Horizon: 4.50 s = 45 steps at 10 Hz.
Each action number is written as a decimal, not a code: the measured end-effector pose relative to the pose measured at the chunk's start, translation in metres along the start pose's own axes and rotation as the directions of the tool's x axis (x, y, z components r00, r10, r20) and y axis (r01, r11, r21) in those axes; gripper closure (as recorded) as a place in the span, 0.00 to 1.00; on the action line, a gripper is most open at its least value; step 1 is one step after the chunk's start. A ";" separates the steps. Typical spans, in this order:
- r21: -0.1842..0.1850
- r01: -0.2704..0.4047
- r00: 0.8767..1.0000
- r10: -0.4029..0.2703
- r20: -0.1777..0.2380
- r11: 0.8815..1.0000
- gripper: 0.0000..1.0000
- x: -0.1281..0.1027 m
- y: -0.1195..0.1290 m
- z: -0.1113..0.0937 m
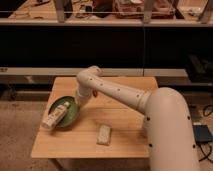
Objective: Drag the ceramic bowl in a circle
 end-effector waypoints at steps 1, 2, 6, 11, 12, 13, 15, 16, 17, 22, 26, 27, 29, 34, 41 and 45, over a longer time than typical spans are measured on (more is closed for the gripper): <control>-0.034 -0.029 1.000 0.029 0.010 0.999 1.00 -0.012 0.020 -0.006; -0.074 -0.062 0.998 0.064 0.025 0.995 1.00 -0.030 0.043 -0.014; -0.218 -0.159 0.982 0.178 0.067 0.963 1.00 -0.108 0.104 -0.060; -0.230 -0.077 0.981 0.115 0.156 0.970 1.00 -0.165 0.068 -0.066; -0.206 -0.050 0.981 0.087 0.173 0.977 1.00 -0.169 0.049 -0.060; -0.178 -0.027 0.980 0.061 0.187 0.984 1.00 -0.170 0.031 -0.050; -0.112 0.013 0.980 0.010 0.201 0.994 1.00 -0.162 -0.007 -0.029; -0.073 0.036 0.980 -0.021 0.198 0.997 1.00 -0.151 -0.024 -0.016; -0.050 0.054 0.980 -0.043 0.194 0.997 1.00 -0.142 -0.035 -0.008; 0.029 0.139 0.983 -0.141 0.115 0.990 1.00 -0.049 -0.064 0.021; 0.021 0.043 0.997 -0.044 0.064 0.999 1.00 0.003 -0.012 0.025; 0.008 0.023 0.998 -0.023 0.054 1.000 1.00 0.010 0.001 0.023; -0.037 -0.012 0.999 0.013 0.035 0.999 1.00 0.018 0.031 0.011; -0.152 -0.135 0.986 0.148 0.078 0.979 1.00 -0.047 0.106 -0.023; -0.164 -0.106 0.974 0.135 0.180 0.981 1.00 -0.144 0.086 -0.035; -0.108 0.054 0.974 -0.029 0.223 0.993 1.00 -0.139 0.025 -0.018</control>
